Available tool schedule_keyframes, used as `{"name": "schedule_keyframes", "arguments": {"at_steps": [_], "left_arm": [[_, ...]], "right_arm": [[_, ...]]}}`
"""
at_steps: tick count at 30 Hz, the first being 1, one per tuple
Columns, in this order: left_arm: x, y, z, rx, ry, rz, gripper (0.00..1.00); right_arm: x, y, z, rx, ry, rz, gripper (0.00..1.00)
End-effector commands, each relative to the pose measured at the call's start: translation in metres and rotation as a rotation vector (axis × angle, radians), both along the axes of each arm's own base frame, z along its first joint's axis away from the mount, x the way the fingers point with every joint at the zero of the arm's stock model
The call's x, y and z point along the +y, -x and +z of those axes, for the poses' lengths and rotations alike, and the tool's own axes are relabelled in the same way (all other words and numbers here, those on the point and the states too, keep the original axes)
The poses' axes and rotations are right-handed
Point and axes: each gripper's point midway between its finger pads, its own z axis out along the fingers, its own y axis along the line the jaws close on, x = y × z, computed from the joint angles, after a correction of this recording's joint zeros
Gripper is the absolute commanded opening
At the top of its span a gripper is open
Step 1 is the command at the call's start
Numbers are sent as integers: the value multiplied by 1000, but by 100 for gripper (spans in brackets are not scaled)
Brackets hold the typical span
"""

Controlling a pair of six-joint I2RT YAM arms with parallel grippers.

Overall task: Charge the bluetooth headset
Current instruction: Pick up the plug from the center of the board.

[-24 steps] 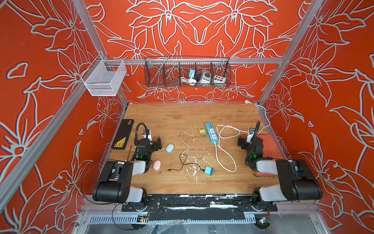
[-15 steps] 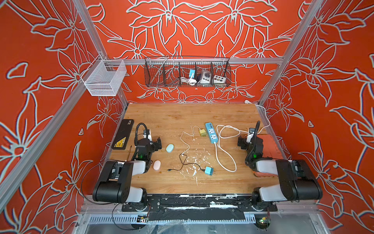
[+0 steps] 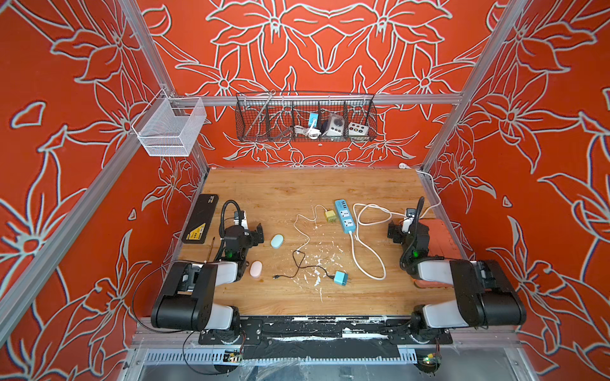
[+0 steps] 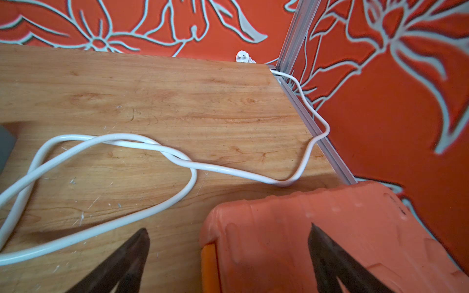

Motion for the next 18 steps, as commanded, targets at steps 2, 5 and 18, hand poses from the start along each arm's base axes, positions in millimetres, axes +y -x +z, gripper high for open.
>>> {"name": "schedule_keyframes", "arguments": {"at_steps": [2, 5, 18], "left_arm": [[5, -7, 12, -14, -7, 19, 99], [17, -11, 30, 34, -17, 100, 99], [33, 11, 92, 134, 470, 508, 99]], "right_arm": [[2, -5, 10, -27, 10, 7, 98], [3, -1, 25, 0, 12, 20, 98], [-14, 55, 112, -46, -414, -243, 98]]}}
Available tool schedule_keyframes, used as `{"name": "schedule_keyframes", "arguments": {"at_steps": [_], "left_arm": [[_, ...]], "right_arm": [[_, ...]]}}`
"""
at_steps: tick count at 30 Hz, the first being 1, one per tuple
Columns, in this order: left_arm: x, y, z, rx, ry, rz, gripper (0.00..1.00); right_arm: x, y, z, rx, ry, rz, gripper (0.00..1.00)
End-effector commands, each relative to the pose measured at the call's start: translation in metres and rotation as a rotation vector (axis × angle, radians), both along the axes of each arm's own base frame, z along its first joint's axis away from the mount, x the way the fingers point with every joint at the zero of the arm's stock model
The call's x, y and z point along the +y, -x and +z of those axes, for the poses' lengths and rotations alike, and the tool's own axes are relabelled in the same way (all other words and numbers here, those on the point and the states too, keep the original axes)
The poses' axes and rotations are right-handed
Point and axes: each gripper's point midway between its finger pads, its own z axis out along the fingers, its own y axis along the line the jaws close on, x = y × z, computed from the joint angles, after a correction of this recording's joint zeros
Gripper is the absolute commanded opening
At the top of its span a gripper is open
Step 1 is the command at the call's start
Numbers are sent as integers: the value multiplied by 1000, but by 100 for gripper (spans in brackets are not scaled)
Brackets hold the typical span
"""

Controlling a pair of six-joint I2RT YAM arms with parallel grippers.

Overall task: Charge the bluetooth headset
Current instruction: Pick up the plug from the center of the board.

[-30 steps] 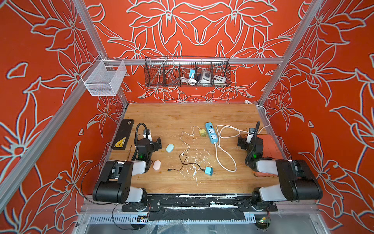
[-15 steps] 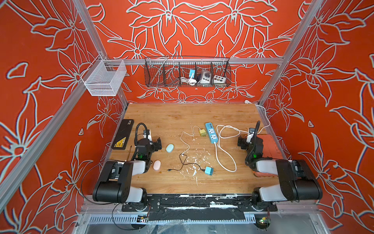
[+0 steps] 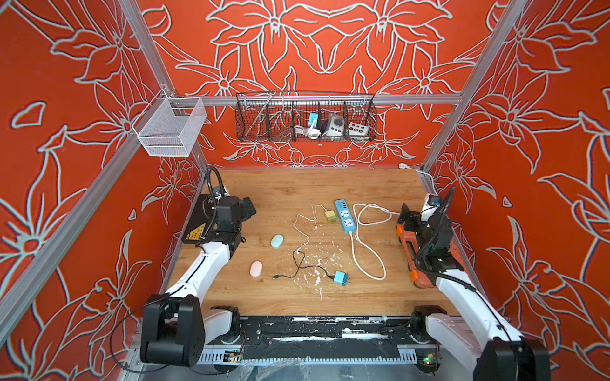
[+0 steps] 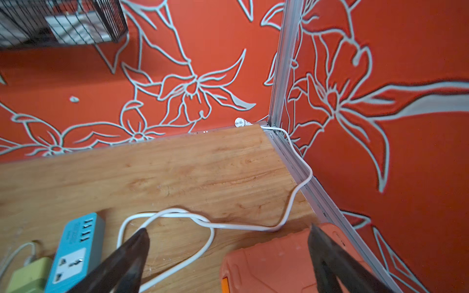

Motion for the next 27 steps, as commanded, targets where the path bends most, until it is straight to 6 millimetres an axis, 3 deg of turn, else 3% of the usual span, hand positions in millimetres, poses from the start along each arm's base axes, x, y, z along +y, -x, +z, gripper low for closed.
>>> {"name": "schedule_keyframes", "arguments": {"at_steps": [1, 5, 9, 12, 19, 27], "left_arm": [[-8, 26, -24, 118, 263, 98, 99], [-50, 29, -9, 152, 407, -99, 99], [-82, 47, -15, 292, 446, -223, 98], [-101, 62, -20, 385, 441, -306, 94], [-150, 77, -14, 517, 437, -458, 88], [-202, 68, -19, 613, 364, -510, 82]], "right_arm": [[-19, 37, -33, 187, -285, -211, 98], [13, 41, -31, 236, -381, -13, 95], [36, 54, -16, 198, -471, 106, 94], [55, 61, -10, 288, -495, 200, 90], [81, 70, -21, 511, -516, 320, 76], [92, 99, -44, 649, -490, 364, 75]]}}
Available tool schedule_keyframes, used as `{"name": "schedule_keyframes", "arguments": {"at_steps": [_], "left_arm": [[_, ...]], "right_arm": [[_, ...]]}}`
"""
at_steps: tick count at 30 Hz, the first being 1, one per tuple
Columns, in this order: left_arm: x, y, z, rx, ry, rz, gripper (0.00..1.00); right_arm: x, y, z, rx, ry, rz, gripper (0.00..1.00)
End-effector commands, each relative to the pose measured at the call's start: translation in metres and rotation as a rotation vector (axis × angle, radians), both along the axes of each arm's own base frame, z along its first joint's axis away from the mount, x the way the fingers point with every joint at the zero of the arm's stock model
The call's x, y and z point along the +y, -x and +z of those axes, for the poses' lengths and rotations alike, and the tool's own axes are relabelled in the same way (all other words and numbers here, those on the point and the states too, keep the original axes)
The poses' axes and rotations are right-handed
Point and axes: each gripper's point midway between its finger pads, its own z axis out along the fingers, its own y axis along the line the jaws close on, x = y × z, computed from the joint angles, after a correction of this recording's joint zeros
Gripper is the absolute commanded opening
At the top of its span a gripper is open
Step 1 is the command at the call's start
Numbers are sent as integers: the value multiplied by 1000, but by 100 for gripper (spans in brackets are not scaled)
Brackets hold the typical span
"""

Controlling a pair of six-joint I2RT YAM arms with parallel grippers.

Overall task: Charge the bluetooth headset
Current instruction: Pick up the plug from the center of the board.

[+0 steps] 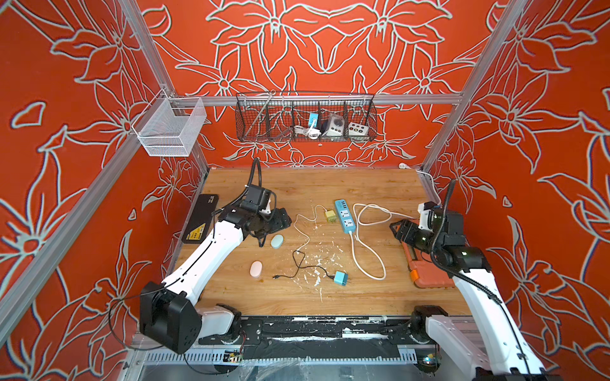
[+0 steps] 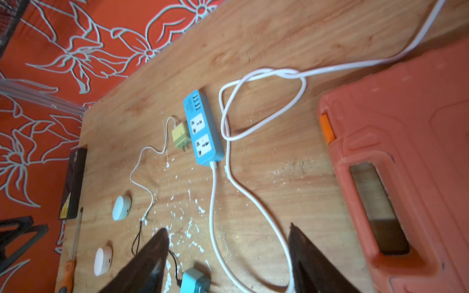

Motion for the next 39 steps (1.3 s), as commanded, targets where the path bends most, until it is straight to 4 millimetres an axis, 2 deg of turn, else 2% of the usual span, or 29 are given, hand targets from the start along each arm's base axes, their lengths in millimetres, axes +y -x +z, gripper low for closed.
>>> {"name": "schedule_keyframes", "arguments": {"at_steps": [1, 6, 12, 15, 24, 32, 39], "left_arm": [[-14, -2, -9, 58, -61, -3, 82], [-42, -23, -24, 112, -107, -14, 84], [-74, -53, -39, 151, -133, -29, 84], [-91, -66, -48, 178, -135, -36, 81], [-126, -97, -81, 248, -196, -11, 79], [-137, -121, -96, 267, -257, 10, 78], [-153, -131, -113, 288, -229, -15, 79]], "right_arm": [[9, 23, -12, 79, 24, 73, 75], [21, 34, -13, 104, 64, 147, 77], [47, 39, 4, 39, 62, 260, 77], [57, 42, 11, 13, 68, 296, 77], [61, 49, 11, 3, 61, 308, 76], [58, 54, -2, 23, 79, 302, 76], [57, 58, -8, 31, 71, 296, 76]]}}
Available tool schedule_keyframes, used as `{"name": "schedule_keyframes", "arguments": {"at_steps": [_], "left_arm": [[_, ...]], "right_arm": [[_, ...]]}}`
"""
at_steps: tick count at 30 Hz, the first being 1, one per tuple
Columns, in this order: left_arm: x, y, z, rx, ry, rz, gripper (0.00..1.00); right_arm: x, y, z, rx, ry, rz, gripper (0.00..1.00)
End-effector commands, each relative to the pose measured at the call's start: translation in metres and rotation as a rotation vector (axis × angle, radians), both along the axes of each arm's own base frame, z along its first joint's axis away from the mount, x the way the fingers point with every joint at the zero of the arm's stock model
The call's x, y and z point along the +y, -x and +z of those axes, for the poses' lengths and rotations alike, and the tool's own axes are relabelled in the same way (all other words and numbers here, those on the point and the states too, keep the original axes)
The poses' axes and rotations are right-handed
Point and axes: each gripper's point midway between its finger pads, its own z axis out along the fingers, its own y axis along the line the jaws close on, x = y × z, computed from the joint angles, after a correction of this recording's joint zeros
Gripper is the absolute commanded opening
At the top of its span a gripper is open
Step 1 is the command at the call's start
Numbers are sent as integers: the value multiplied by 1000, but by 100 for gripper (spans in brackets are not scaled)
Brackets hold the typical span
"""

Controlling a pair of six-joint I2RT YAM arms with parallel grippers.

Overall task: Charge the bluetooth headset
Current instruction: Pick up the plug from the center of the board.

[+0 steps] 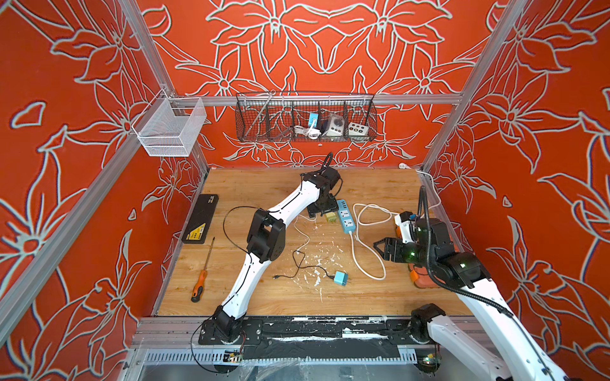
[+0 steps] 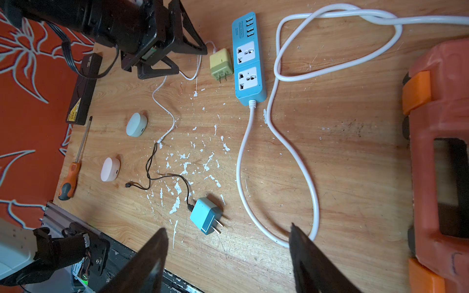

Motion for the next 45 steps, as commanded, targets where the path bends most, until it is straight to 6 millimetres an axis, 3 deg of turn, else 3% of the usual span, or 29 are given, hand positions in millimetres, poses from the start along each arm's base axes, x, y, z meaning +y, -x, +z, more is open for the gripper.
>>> {"name": "schedule_keyframes", "arguments": {"at_steps": [1, 24, 37, 41, 45], "left_arm": [[-4, 6, -16, 62, -14, -5, 79], [-15, -1, -56, 100, -28, 5, 79], [4, 10, -75, 142, -144, -8, 68], [4, 10, -76, 146, -144, -17, 54], [5, 9, -74, 139, -145, -24, 66]], "right_arm": [[-2, 5, -5, 12, 4, -9, 76], [-3, 10, -19, 33, -9, -25, 74], [1, 9, -27, 54, -39, -36, 74], [2, 8, -30, 60, -49, -39, 74], [3, 9, -30, 65, -53, -35, 74]]}}
